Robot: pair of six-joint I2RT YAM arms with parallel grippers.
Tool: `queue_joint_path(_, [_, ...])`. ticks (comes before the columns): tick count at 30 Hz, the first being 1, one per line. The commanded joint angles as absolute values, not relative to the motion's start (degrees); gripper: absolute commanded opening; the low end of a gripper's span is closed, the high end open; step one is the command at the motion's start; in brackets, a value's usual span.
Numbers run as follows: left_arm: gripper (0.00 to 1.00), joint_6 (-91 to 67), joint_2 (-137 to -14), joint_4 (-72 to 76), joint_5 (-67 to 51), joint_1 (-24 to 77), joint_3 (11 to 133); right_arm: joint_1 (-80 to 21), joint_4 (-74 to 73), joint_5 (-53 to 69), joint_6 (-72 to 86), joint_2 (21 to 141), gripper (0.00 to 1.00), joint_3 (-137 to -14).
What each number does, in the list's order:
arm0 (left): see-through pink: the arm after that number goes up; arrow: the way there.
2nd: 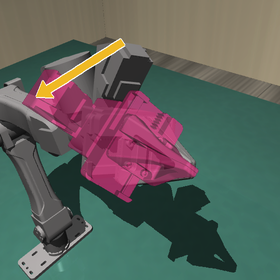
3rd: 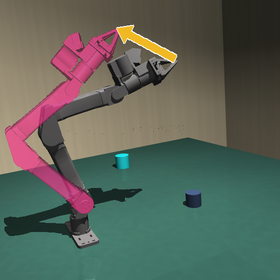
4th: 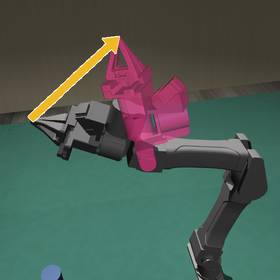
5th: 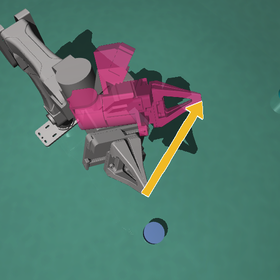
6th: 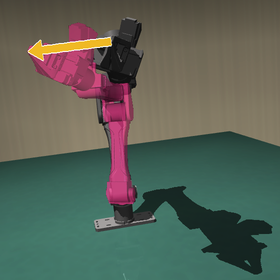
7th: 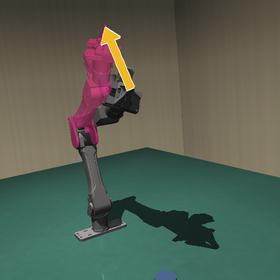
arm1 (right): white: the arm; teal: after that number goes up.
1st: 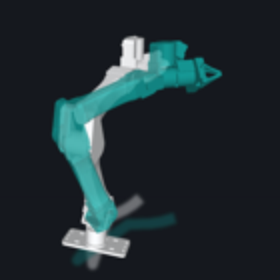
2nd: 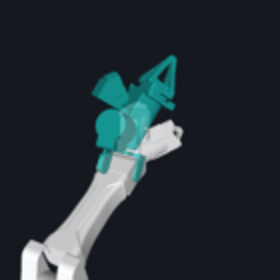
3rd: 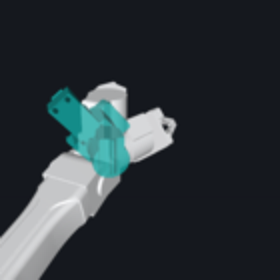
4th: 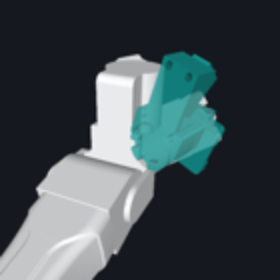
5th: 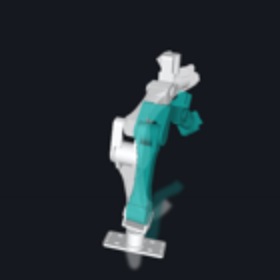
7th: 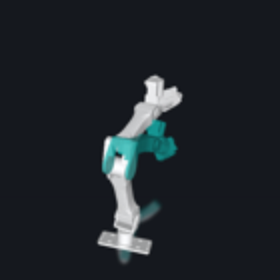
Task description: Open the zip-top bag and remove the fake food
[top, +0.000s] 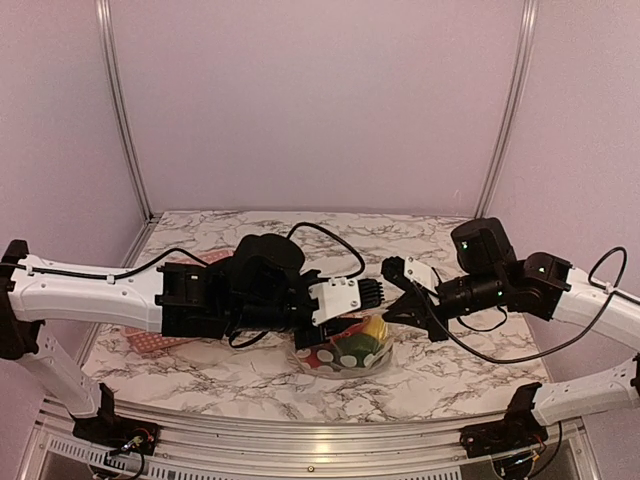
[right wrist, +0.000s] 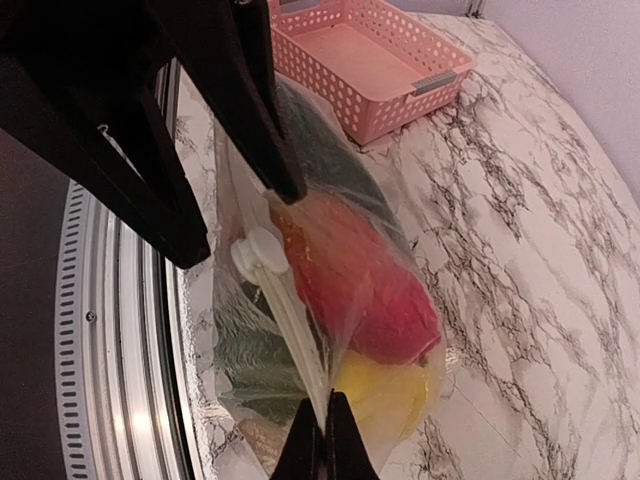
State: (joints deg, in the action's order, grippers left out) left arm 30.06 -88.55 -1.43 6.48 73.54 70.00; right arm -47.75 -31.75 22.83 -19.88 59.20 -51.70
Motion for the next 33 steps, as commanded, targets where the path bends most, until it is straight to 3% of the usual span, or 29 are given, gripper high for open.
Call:
queue_joint_path(1, [0.30, 26.99, -92.06, -0.58, 6.13, 73.99, 72.50, -48.08, -30.40, 23.07, -19.16, 57.43, 0.00, -53.37])
queue_joint_path(5, [0.28, 25.99, -93.13, -0.53, 7.54, 74.18, 72.61, -48.09, -30.37, 22.94, -19.16, 56.93, 0.00, -53.16])
queue_joint_path(10, [0.09, 25.75, -91.23, 1.04, 10.83, 74.18, 70.11, -48.12, -30.64, 22.42, -19.51, 55.80, 0.00, -52.52])
queue_joint_path(12, [0.05, 25.75, -89.64, 1.59, 11.80, 74.10, 68.42, -48.10, -30.90, 21.96, -19.54, 55.43, 0.00, -52.05])
queue_joint_path(33, [0.01, 24.16, -68.91, -7.55, 20.15, 68.82, 49.69, -47.81, -32.42, 19.54, -16.73, 50.19, 0.00, -48.06])
